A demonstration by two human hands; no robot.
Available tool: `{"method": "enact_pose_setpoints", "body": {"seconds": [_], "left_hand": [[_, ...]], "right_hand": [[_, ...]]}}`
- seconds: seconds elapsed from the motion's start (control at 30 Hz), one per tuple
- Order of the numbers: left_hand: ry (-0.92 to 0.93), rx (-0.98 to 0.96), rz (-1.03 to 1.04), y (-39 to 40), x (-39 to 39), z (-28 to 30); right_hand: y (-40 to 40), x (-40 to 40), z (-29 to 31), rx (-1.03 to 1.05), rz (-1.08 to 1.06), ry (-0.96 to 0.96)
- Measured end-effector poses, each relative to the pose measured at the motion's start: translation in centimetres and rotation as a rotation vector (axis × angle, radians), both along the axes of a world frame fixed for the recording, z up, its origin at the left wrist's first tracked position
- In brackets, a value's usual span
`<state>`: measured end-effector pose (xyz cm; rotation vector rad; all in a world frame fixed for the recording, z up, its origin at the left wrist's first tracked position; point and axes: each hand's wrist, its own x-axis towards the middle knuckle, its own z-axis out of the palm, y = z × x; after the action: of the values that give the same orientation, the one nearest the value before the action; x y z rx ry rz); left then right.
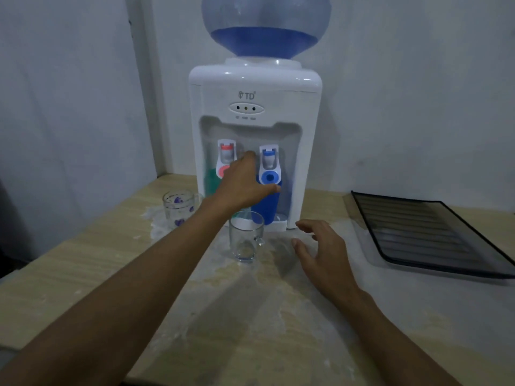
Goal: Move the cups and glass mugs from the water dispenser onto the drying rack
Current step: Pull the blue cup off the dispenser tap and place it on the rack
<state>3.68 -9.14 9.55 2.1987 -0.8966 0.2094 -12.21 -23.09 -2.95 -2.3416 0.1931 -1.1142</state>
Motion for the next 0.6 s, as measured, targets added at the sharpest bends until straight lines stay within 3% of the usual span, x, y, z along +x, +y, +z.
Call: {"method": "enact_pose_setpoints", "body": {"seconds": [0.43,0.6], "left_hand": [[-0.039,0.123,0.012,-1.4,-0.4,1.1],[0.014,0.046,0.023,-1.2,-1.2,1.6]], "right_hand": [[-0.5,-0.4,0.2,0.008,0.01,-0.007],[-0.3,-0.6,0.6,0.009,0.002,0.014]]}}
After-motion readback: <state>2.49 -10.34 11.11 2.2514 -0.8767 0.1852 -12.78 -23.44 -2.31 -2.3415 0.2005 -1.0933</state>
